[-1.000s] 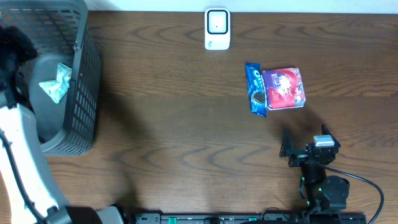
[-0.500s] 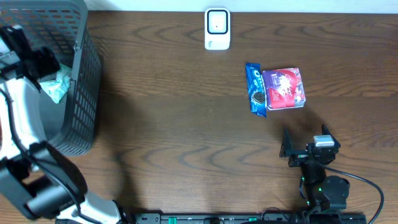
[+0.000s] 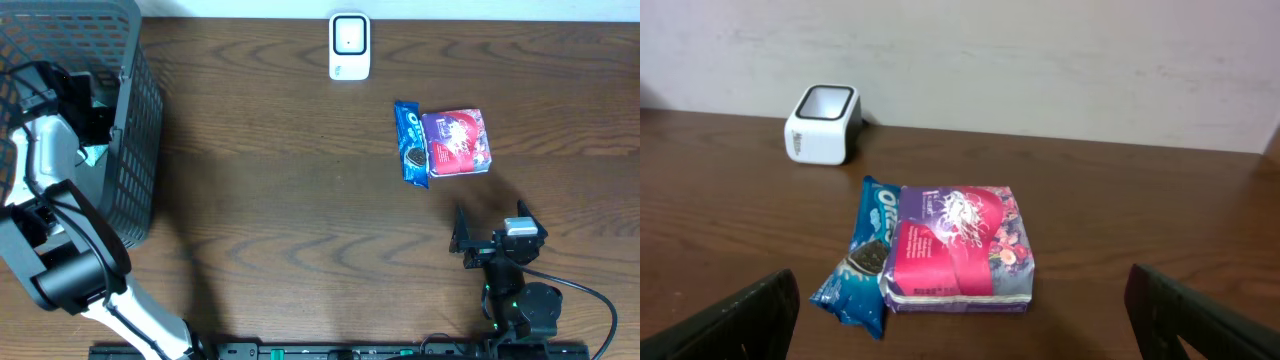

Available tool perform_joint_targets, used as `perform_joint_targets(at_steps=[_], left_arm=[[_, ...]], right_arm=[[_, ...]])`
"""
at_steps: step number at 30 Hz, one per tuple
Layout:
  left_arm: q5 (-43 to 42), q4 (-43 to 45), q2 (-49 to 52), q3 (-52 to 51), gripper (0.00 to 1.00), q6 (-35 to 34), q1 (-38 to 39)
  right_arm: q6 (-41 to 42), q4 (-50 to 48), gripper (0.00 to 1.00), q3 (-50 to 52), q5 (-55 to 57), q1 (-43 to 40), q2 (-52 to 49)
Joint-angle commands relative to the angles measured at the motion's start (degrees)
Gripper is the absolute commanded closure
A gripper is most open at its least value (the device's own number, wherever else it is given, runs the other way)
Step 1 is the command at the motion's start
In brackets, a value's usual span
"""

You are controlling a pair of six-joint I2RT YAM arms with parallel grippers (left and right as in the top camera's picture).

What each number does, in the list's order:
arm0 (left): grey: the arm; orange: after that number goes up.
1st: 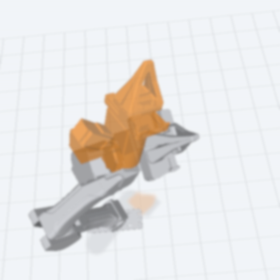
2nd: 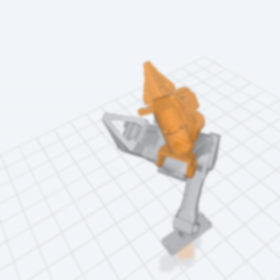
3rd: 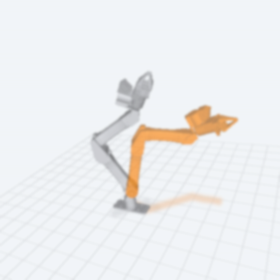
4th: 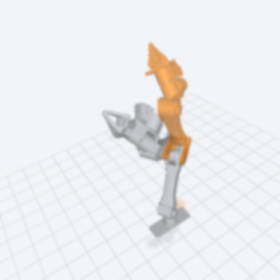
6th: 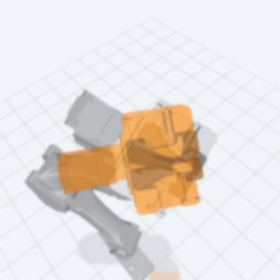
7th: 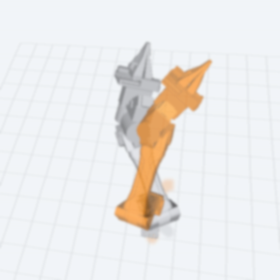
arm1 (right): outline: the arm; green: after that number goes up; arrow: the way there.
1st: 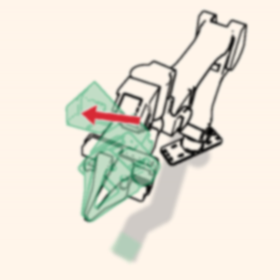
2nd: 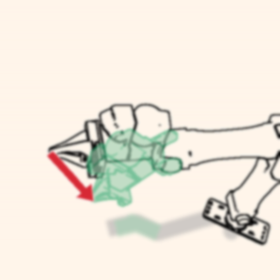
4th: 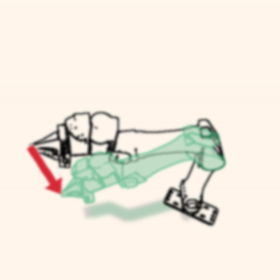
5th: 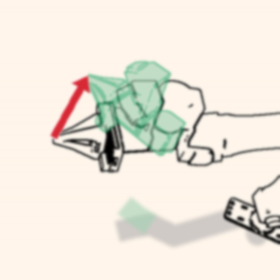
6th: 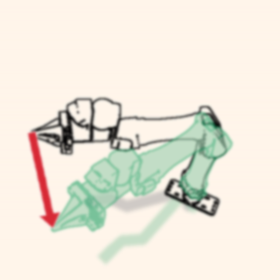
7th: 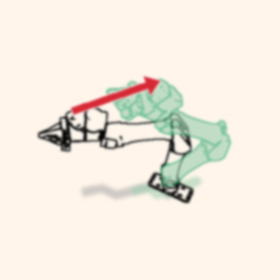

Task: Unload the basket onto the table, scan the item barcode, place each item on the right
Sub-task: 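Close the left gripper on the mint-green packet and lift it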

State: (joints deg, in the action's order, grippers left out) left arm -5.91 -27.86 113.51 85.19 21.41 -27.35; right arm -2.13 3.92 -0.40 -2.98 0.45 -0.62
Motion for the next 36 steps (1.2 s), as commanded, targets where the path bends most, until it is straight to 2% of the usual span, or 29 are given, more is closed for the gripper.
perform_joint_targets(at_steps=[1,10,11,12,14,18,21,25,32,36], left_arm=[[-0.48,0.02,2.14,-0.24,0.14,3.21,0.83],[1.03,0.02,6.45,-0.28,0.14,3.65,0.94],[1.03,0.02,6.88,-0.28,0.17,3.65,0.92],[1.03,0.00,7.26,-0.28,0.21,3.65,0.92],[1.03,-0.02,8.26,-0.28,0.38,3.63,0.92],[0.98,-0.24,9.64,-0.28,0.65,3.61,0.92],[0.98,-0.37,9.84,-0.28,0.92,3.61,0.92],[0.98,0.42,7.43,-0.24,0.93,0.50,0.92],[0.96,4.31,-4.52,-0.22,0.93,-10.80,0.92],[0.94,5.70,-14.03,-0.22,0.93,-20.11,0.92]], right_arm=[[-0.07,0.20,0.01,0.09,-0.13,0.35,0.33],[-0.09,0.20,0.01,0.09,-0.15,0.35,0.35],[-0.07,0.20,0.01,0.09,-0.13,0.35,0.33],[-0.07,0.20,0.01,0.09,-0.13,0.35,0.35],[-0.07,0.20,0.01,0.09,-0.13,0.35,0.33],[-0.07,0.20,0.01,0.09,-0.13,0.35,0.35],[-0.09,0.20,0.01,0.09,-0.13,0.35,0.33],[-0.09,0.20,0.01,0.09,-0.13,0.35,0.35],[-0.07,0.20,0.01,0.09,-0.13,0.35,0.33],[-0.07,0.20,0.01,0.09,-0.13,0.35,0.33]])
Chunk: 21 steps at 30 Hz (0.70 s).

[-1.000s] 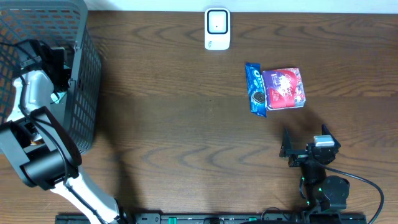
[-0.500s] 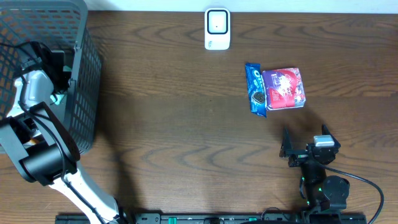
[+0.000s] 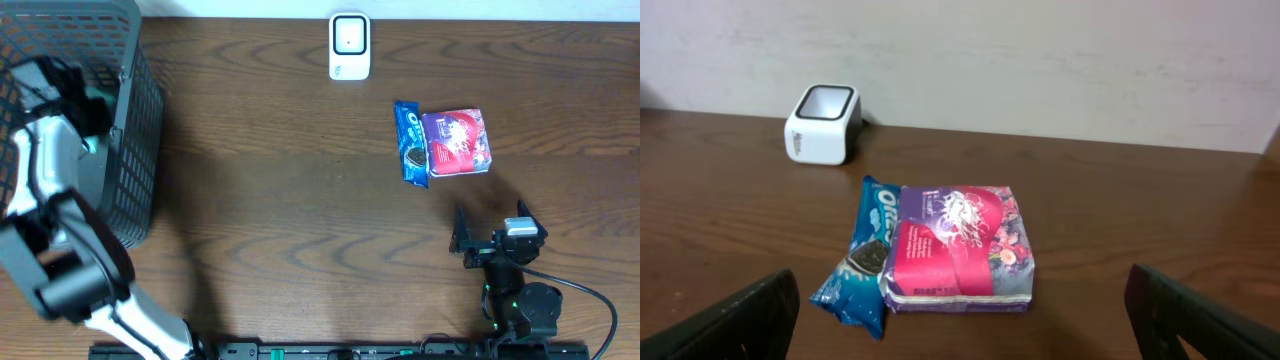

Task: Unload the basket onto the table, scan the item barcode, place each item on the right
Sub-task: 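Close the left gripper on the mint-green packet and lift it, then carry the mint-green packet out and set it left of the Oreo pack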

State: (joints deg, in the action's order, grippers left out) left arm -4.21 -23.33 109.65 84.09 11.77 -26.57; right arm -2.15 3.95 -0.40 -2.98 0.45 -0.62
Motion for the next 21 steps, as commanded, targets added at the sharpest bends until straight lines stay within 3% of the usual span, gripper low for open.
perform_joint_targets(at_steps=[1,7,13,17,21], left_arm=[[-0.76,1.18,-12.41,0.87,0.93,-12.72,0.13],[-1.66,1.81,-25.99,0.87,0.92,-21.84,0.13],[-18.47,3.89,-36.72,0.87,0.93,-34.99,1.20],[-29.20,8.31,-39.01,0.87,0.93,-39.56,7.76],[-29.64,9.05,-38.10,0.87,0.93,-39.74,21.33]], right_arm=[[-0.04,0.17,0.01,0.09,-0.13,0.35,0.35],[-0.04,0.17,0.01,0.09,-0.13,0.35,0.35],[-0.04,0.17,0.01,0.09,-0.13,0.35,0.33],[-0.07,0.17,0.01,0.09,-0.13,0.35,0.33],[-0.04,0.17,0.01,0.09,-0.13,0.35,0.33]])
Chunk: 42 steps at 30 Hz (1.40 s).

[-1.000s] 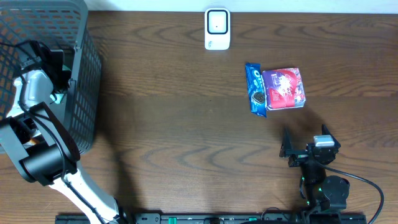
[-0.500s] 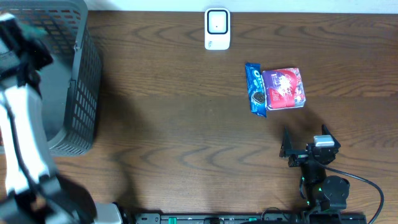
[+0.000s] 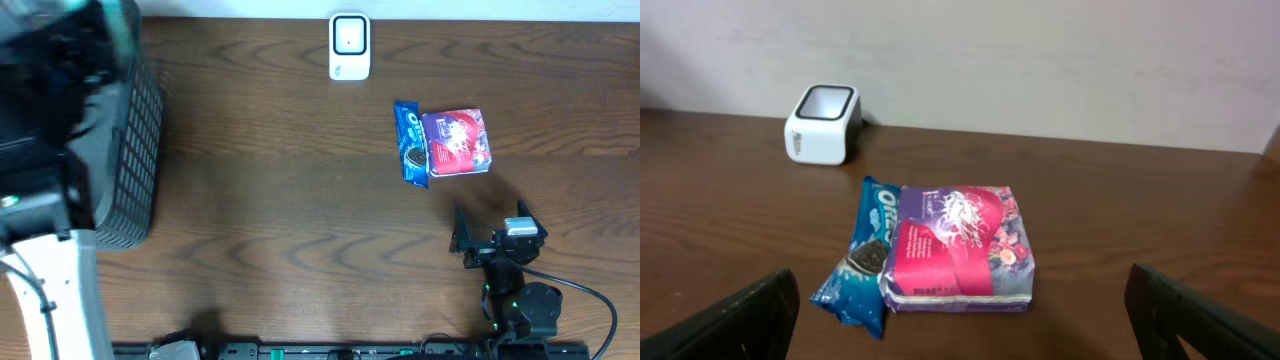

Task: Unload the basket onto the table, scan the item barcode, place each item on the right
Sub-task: 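Carry the mint-green packet out and set it left of the Oreo pack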

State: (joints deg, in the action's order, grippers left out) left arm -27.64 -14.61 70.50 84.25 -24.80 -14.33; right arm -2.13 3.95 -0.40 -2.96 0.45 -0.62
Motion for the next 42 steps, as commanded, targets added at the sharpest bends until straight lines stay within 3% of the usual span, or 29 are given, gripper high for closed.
perform_joint_targets(at_steps=[1,5,9,13,26,30,35,38,42], left_arm=[[-6.19,0.31,1.79,0.72,0.93,-3.15,12.57],[-2.69,-1.53,5.60,0.72,0.93,-3.17,22.84],[10.38,-8.94,10.82,0.72,0.93,-3.67,31.04],[21.59,-14.16,17.66,0.72,0.93,-9.92,37.75],[22.75,-8.09,40.11,0.72,0.92,-26.10,48.19],[22.32,-4.46,42.66,0.72,0.92,-27.85,50.23],[22.34,-2.73,42.69,0.72,0.45,-27.82,52.22],[22.08,-2.34,42.51,0.72,0.36,-27.71,52.50],[19.21,-1.51,40.11,0.74,0.35,-22.03,50.97]], right_arm=[[-0.07,0.17,0.01,0.09,-0.15,0.35,0.35],[-0.07,0.17,0.01,0.09,-0.15,0.35,0.33],[-0.07,0.17,0.01,0.09,-0.15,0.35,0.35],[-0.07,0.17,0.01,0.09,-0.15,0.35,0.33],[-0.07,0.17,0.01,0.09,-0.15,0.35,0.35],[-0.07,0.17,0.01,0.09,-0.15,0.35,0.35],[-0.09,0.17,0.01,0.09,-0.15,0.35,0.35],[-0.07,0.17,0.01,0.09,-0.15,0.35,0.35],[-0.07,0.17,0.01,0.09,-0.15,0.35,0.35]])
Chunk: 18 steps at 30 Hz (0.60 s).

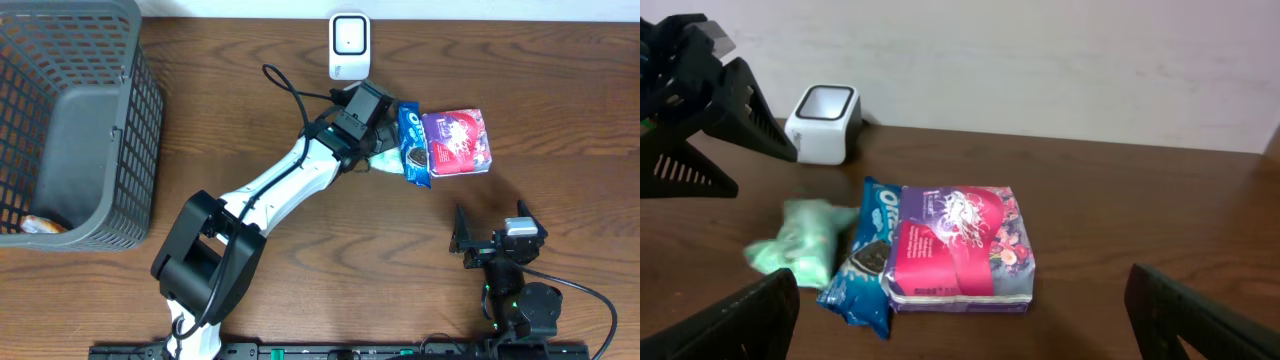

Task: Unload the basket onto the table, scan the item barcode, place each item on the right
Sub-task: 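Carry the mint-green packet out and set it left of the Oreo pack, then release the packet and move the left gripper back into the basket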

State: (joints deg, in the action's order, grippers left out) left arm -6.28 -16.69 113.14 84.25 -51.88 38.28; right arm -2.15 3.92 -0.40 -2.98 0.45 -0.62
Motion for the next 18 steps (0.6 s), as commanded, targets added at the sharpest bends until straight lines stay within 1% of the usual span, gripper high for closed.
perform_joint_targets(at_steps=[1,5,6,7,11,13,14,18], left_arm=[[-2.69,0.55,-3.56,0.74,0.34,6.91,-2.27],[-5.01,-0.55,-10.03,0.74,0.34,17.73,-5.84],[-5.07,-1.44,-11.96,0.74,0.30,20.04,-6.86],[-5.07,-2.58,-13.88,0.74,0.27,22.10,-7.98],[-5.05,-7.15,-22.38,0.74,0.25,28.59,-13.46],[-5.03,-8.61,-26.95,0.74,0.25,31.04,-17.64],[-4.79,-9.22,-30.16,0.74,0.25,32.22,-21.68],[-4.17,-9.88,-36.30,0.74,0.25,32.13,-35.01]], right_arm=[[-0.04,0.20,0.01,0.09,-0.13,0.35,0.35],[-0.04,0.20,0.01,0.09,-0.13,0.35,0.35],[-0.04,0.20,0.01,0.09,-0.13,0.35,0.35],[-0.04,0.20,0.01,0.09,-0.13,0.35,0.33],[-0.04,0.20,0.01,0.09,-0.13,0.35,0.33],[-0.04,0.20,0.01,0.09,-0.13,0.35,0.35],[-0.04,0.20,0.01,0.09,-0.13,0.35,0.33],[-0.04,0.20,0.01,0.09,-0.13,0.35,0.35]])
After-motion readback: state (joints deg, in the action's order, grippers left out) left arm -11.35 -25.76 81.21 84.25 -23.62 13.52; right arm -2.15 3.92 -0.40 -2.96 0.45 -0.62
